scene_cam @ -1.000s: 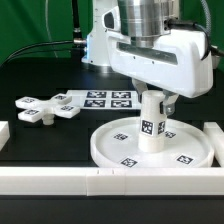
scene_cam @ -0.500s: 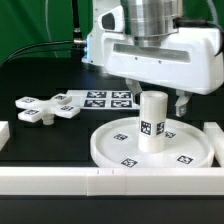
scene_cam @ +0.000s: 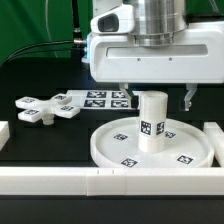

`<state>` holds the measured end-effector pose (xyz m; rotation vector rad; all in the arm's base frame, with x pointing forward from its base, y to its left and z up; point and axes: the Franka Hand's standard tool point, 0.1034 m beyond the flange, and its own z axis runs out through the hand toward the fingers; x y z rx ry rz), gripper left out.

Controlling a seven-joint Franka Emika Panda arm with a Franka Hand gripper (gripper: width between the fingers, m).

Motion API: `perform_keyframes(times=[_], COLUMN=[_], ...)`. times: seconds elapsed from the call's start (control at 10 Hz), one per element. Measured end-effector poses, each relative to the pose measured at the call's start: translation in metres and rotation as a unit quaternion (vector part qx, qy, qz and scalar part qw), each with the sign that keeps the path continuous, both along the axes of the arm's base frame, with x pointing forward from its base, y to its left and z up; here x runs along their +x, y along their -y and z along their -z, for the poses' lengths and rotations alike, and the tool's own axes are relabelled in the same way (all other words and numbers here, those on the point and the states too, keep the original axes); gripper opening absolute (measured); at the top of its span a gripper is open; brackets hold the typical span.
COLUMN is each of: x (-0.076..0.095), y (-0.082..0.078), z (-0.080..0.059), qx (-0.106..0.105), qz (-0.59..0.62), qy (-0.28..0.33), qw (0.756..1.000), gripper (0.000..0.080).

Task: Assemble round table

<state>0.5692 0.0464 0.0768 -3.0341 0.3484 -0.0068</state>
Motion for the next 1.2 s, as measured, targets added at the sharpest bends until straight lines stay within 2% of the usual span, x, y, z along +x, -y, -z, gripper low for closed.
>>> perform_keyframes(times=[0.2, 0.3, 0.7, 0.9, 1.1, 1.2], x=[0.0011, 0.0012, 0.0013, 0.0038, 0.0036, 0.0045], y=[-0.0028, -0.0044, -0.0027, -0.002, -0.0017, -0.002], z=[-0.0009, -0.001, -0.001, -0.0016, -0.0005, -0.0001], qx=[-0.008, -0.008, -0.012, -0.027, -0.028, -0.027], qz=[-0.106, -0.122, -0.261, -0.378, -0.466, -0.485], qy=[0.009, 0.011, 0.022, 0.033, 0.031, 0.03], qw=[0.994, 0.992, 0.965, 0.925, 0.884, 0.874], gripper=[0.0649, 0.0649, 0.0649, 0.0649, 0.0649, 0.0649])
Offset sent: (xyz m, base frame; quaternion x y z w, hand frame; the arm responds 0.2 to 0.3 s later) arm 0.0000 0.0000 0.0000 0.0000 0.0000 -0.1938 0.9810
